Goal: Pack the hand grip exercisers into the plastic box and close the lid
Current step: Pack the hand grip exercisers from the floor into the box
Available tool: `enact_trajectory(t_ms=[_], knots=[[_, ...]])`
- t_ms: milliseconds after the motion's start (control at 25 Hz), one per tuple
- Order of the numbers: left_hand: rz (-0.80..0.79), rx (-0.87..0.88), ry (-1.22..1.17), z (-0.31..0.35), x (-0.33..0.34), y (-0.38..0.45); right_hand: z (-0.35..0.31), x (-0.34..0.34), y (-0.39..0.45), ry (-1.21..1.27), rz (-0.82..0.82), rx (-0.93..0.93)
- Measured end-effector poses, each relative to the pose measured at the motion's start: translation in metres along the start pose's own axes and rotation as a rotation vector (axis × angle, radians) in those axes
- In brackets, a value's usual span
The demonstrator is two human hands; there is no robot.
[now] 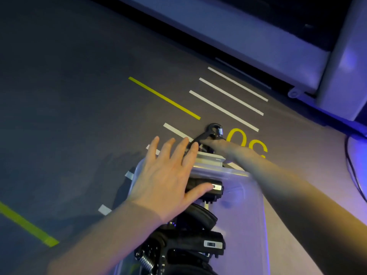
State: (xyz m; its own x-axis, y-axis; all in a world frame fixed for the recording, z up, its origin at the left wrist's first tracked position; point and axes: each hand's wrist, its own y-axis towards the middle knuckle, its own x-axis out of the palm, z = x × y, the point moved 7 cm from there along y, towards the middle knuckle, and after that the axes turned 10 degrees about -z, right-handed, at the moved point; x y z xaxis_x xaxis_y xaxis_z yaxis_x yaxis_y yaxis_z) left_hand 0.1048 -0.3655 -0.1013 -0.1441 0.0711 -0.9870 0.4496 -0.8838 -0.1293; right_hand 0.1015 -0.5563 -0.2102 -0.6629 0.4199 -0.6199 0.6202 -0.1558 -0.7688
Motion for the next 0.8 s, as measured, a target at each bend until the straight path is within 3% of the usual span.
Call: enact_trajectory(t_ms=[280,480,680,800], knots=[[-0.012,0.011,-0.018,0.000,0.004,0.001,0.011,0.020,0.030,-0.190,0.023,-0.052],[-0.003,0.015,-0.021,-0.001,0.003,0.001,0.014,0.020,0.030,-0.162,0.027,-0.057],[0.020,0.018,-0.021,-0.001,0.002,0.000,0.018,-0.008,0.007,-0.011,0.366,0.105],[0.034,0.022,-0.018,-0.001,0.001,0.000,0.016,-0.018,-0.005,0.005,0.474,0.132]])
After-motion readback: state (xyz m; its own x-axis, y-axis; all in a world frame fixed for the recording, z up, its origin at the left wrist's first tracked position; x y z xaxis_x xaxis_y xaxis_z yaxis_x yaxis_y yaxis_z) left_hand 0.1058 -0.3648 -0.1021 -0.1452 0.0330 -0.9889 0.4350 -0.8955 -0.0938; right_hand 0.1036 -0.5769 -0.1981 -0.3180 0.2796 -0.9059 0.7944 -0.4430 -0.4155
